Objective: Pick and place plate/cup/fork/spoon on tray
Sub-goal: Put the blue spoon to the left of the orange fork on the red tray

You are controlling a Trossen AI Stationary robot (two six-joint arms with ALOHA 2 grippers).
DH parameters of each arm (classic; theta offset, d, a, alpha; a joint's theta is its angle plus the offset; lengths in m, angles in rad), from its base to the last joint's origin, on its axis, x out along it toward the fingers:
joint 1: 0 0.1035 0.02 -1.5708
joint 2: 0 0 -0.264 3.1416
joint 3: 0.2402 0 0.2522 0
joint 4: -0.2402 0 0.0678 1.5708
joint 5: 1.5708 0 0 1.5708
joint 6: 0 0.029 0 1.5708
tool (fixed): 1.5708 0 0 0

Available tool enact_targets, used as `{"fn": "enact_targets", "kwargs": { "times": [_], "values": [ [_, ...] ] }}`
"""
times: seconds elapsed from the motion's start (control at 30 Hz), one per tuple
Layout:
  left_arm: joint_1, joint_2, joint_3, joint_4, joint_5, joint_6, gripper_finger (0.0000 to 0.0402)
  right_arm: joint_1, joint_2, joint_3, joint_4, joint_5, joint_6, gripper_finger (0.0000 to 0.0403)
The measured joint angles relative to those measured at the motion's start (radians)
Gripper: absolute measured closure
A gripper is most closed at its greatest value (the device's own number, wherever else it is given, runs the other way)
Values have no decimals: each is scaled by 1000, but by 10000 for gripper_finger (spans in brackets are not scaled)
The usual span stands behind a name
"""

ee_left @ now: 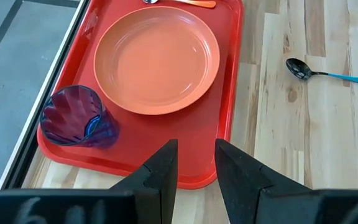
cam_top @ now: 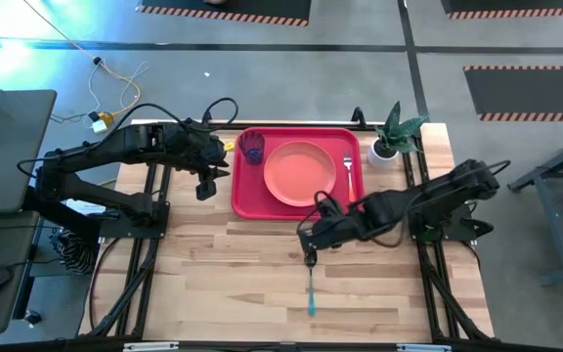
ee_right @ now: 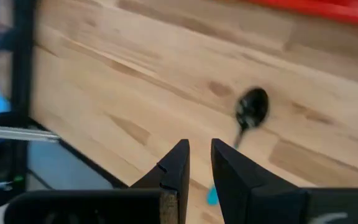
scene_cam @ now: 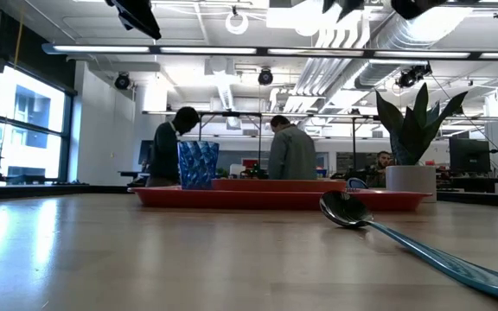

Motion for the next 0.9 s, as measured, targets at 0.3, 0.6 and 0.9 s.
{"fn": "enact_targets", "kwargs": {
  "times": [0.3, 0.6, 0.9],
  "values": [
    [0, 0, 0, 0, 0, -1, 304, 0, 93, -1, -16, -97, 14, 345],
    [0, 0, 0, 0, 0, -1, 304, 8, 171, -1, -10, -120, 56, 342],
    [0, 0, 0, 0, 0, 5, 304, 38, 244, -1, -6, -147, 144, 299]
  ]
}}
